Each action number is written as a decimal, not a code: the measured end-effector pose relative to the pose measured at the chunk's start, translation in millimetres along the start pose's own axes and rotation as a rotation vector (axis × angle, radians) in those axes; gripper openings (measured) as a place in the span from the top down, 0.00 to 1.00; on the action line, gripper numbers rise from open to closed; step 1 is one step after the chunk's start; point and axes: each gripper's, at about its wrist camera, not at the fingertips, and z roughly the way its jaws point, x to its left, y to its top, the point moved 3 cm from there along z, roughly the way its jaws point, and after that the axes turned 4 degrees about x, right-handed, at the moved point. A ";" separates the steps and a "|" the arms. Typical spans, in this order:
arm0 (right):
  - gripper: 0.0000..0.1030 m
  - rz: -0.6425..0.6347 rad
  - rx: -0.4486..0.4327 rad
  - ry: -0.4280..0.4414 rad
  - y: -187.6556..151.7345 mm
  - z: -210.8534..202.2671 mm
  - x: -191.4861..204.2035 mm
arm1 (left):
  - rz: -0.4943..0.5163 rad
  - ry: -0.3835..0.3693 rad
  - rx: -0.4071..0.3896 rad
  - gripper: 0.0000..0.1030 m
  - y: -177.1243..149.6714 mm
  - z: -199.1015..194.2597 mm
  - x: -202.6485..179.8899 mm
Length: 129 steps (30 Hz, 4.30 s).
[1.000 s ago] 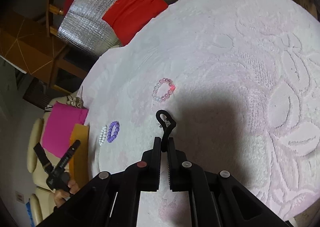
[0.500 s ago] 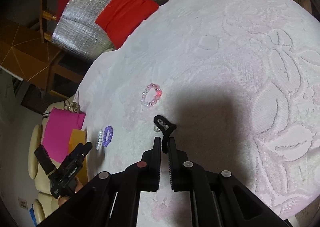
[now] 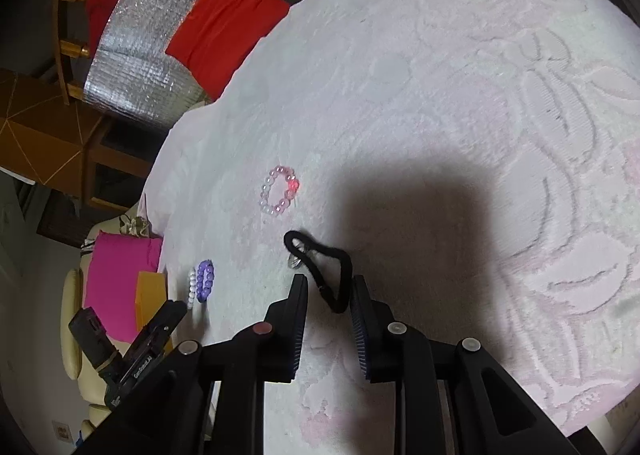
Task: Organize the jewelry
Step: 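Grasp and lift the purple bead bracelet with the left tool while the right tool holds the hair tie, then carry the purple bracelet to the orange box with the left tool while the right carries the hair tie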
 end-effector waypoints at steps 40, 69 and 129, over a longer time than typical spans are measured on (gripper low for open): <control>0.84 -0.013 -0.032 0.023 -0.1 6.7 11.1 | 0.071 -0.075 0.055 0.72 -0.3 26.7 -41.8; 0.93 -0.144 -0.071 0.137 -15.4 10.7 59.8 | 0.068 -0.055 -0.044 0.91 -28.5 -27.7 -37.6; 0.92 -0.779 0.321 0.232 -190.4 200.4 390.1 | -0.395 0.265 -0.111 0.91 -137.3 -151.9 226.8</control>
